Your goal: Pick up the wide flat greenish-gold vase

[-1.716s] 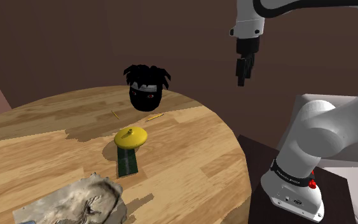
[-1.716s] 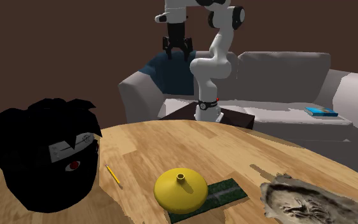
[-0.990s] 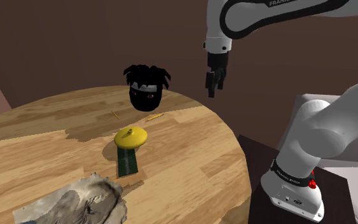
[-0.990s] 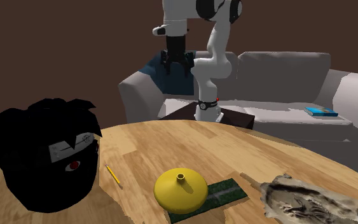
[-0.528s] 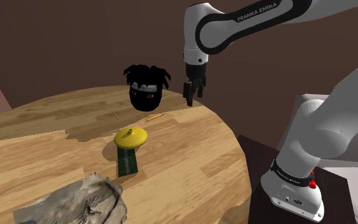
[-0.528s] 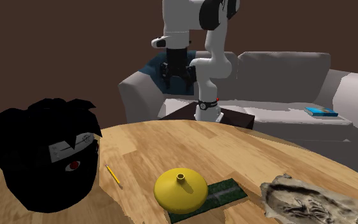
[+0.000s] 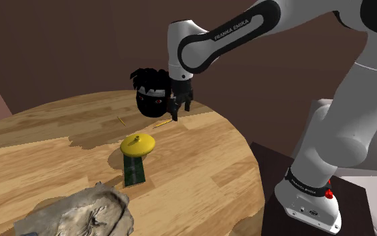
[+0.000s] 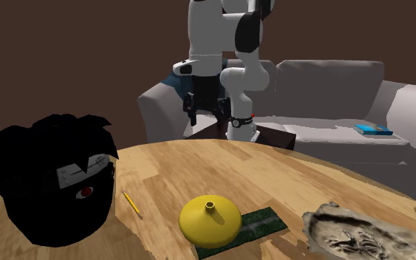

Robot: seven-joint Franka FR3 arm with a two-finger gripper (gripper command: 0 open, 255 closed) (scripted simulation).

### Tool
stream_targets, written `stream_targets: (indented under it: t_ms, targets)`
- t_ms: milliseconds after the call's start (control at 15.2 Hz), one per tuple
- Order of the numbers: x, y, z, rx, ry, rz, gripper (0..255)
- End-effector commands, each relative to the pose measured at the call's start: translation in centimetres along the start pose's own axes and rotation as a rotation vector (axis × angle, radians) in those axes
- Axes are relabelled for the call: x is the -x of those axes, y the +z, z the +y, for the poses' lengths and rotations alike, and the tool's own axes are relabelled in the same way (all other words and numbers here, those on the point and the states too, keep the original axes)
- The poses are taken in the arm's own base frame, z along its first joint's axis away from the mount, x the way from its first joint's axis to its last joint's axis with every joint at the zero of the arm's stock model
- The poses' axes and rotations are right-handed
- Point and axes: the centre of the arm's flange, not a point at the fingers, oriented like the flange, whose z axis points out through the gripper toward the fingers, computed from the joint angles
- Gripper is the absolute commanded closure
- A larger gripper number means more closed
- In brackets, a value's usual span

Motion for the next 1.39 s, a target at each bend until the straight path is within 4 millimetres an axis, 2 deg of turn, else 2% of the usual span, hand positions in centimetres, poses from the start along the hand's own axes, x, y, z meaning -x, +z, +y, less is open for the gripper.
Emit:
stream_targets:
  t_ms: [0, 924, 990, 1320]
  targets:
    - [-1.8, 0.8, -1.2, -0.004, -0.005, 0.012, 0]
    - [-15.4, 6.6, -10.5, -0.025, -0.038, 0.089, 0]
    - [-16.0, 6.8, -10.9, -0.026, -0.040, 0.093, 0]
    - [-16.0, 9.4, -10.9, -0.026, -0.040, 0.093, 0]
